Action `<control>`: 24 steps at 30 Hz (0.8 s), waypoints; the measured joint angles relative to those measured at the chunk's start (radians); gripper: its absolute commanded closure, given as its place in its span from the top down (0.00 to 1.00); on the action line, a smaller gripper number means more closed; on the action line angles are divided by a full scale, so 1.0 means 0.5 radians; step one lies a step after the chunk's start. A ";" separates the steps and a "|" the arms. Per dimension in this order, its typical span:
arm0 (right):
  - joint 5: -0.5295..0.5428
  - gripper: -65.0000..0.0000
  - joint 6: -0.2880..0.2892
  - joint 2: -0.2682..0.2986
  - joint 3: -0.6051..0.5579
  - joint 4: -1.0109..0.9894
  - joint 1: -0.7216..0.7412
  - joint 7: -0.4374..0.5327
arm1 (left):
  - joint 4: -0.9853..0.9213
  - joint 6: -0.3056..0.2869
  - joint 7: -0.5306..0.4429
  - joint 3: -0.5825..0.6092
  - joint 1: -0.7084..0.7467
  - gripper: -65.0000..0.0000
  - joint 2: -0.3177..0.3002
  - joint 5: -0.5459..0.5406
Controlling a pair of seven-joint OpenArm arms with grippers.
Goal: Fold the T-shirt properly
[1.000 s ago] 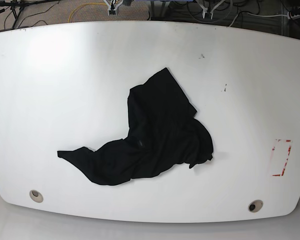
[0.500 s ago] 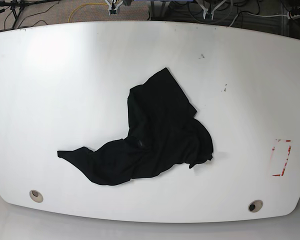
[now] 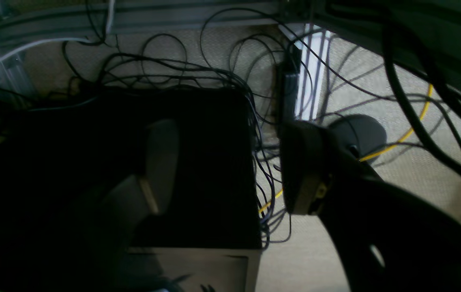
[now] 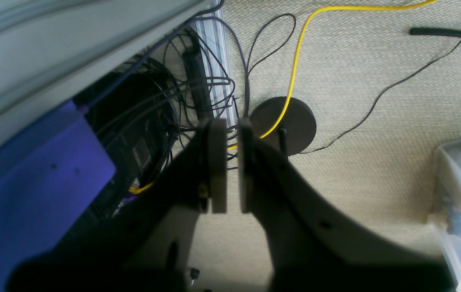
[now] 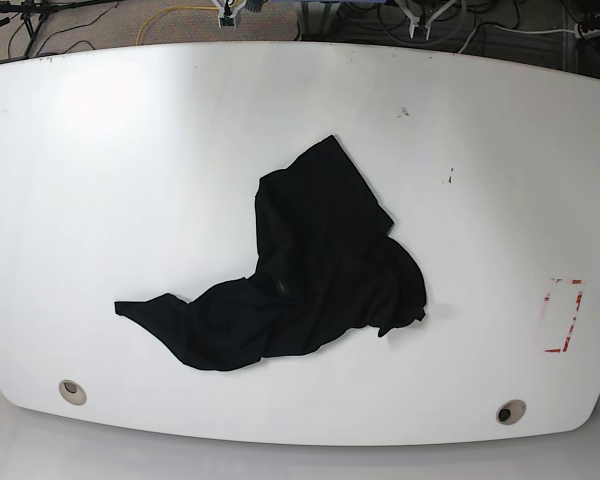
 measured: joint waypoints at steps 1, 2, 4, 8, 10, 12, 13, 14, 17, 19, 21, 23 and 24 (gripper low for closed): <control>0.000 0.07 0.000 0.000 0.000 0.000 0.000 0.001 | 0.000 0.000 0.000 0.000 -0.001 0.58 -0.001 0.001; 0.000 0.07 0.000 0.001 0.000 0.000 0.000 0.000 | 0.001 0.000 0.000 0.000 -0.001 0.58 -0.001 0.000; 0.000 0.07 0.000 0.000 0.000 0.000 0.000 0.001 | 0.008 0.000 -0.002 0.000 -0.001 0.58 -0.001 0.000; -0.001 0.07 0.000 0.001 0.000 0.000 0.000 0.001 | 0.001 0.001 -0.005 0.000 0.001 0.58 -0.001 0.000; -0.001 0.07 0.000 0.001 0.000 0.000 0.000 0.001 | -0.001 0.001 -0.005 0.000 0.002 0.58 -0.002 0.001; -0.001 0.07 0.000 0.001 0.000 0.000 0.002 0.002 | -0.002 0.001 -0.006 0.000 0.002 0.58 -0.003 0.001; -0.002 0.07 0.000 0.002 0.000 0.000 0.002 0.001 | -0.002 0.001 -0.006 0.000 0.002 0.58 -0.005 0.001; -0.001 0.07 0.000 0.004 0.000 0.000 0.002 0.002 | -0.002 0.001 -0.006 0.000 0.002 0.58 -0.005 0.001; -0.002 0.06 -0.001 0.005 0.000 -0.005 0.004 0.002 | -0.003 0.002 -0.007 0.001 -0.001 0.58 -0.006 0.001; -0.002 0.06 -0.001 0.005 0.000 -0.011 0.005 0.001 | -0.005 0.002 -0.011 0.002 -0.002 0.58 -0.005 0.000; -0.002 0.06 -0.002 0.005 0.000 -0.012 0.003 0.001 | -0.005 0.002 -0.022 0.004 -0.002 0.58 -0.005 0.000; -0.002 0.06 -0.001 0.005 0.000 -0.012 0.001 0.001 | -0.005 0.002 -0.021 0.004 -0.002 0.58 -0.005 0.001; -0.004 0.06 -0.002 0.005 0.000 -0.013 0.002 0.001 | -0.005 0.002 -0.022 0.004 -0.002 0.58 -0.005 0.001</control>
